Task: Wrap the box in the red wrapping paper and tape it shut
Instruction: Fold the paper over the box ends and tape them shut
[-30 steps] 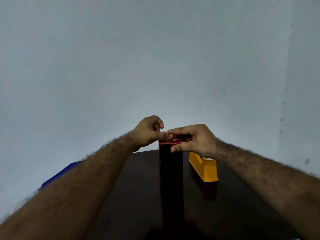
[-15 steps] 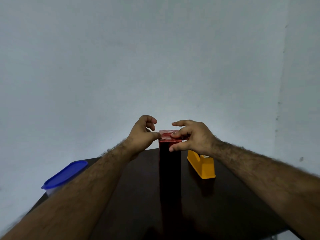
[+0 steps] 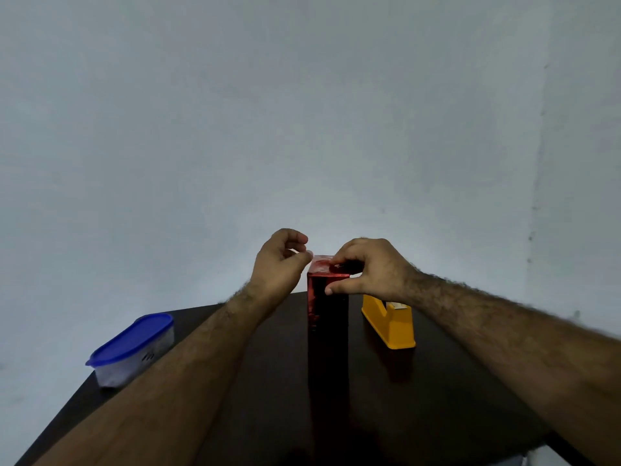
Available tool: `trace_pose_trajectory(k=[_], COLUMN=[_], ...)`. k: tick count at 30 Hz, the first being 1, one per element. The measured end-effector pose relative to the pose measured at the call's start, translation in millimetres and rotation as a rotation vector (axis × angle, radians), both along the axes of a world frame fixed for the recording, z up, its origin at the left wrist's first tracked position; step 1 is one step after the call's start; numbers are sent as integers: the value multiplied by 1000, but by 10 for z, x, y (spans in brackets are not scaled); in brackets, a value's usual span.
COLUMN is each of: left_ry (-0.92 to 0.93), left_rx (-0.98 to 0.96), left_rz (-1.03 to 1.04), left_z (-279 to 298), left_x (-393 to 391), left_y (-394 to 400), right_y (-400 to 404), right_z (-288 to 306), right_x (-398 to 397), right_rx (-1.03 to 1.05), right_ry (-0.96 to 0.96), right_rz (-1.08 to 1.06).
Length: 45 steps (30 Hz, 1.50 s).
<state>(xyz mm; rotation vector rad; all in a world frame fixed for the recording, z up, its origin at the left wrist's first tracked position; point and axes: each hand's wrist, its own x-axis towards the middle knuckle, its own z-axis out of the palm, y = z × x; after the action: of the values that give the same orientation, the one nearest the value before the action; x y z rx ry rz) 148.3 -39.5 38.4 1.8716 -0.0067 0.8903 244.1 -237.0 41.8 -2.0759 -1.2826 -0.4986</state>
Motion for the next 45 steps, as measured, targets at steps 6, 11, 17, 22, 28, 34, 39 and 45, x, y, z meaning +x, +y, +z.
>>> trace_pose_trajectory(k=[6, 11, 17, 22, 28, 34, 39, 45], left_ry=[131, 123, 99, 39, -31, -101, 395, 291], left_rx=[534, 588, 514, 476, 422, 38, 197, 182], left_rz=[-15, 30, -4, 138, 72, 49, -306, -334], left_z=[-107, -93, -134, -175, -125, 155, 436, 361], left_x=[-94, -96, -68, -90, -103, 93, 202, 245], left_y=[34, 151, 93, -158, -372, -28, 406, 446], right_y=[-102, -307, -110, 76, 127, 148, 165, 187], right_z=[101, 227, 326, 197, 74, 218, 319, 318], right_x=[4, 170, 73, -52, -15, 63, 104, 80], right_rx=[-129, -94, 33, 435, 587, 455, 260, 284], right_ry=[-115, -139, -95, 787, 1062, 897, 793, 745], right_rz=[-77, -28, -25, -366, -245, -170, -9, 33])
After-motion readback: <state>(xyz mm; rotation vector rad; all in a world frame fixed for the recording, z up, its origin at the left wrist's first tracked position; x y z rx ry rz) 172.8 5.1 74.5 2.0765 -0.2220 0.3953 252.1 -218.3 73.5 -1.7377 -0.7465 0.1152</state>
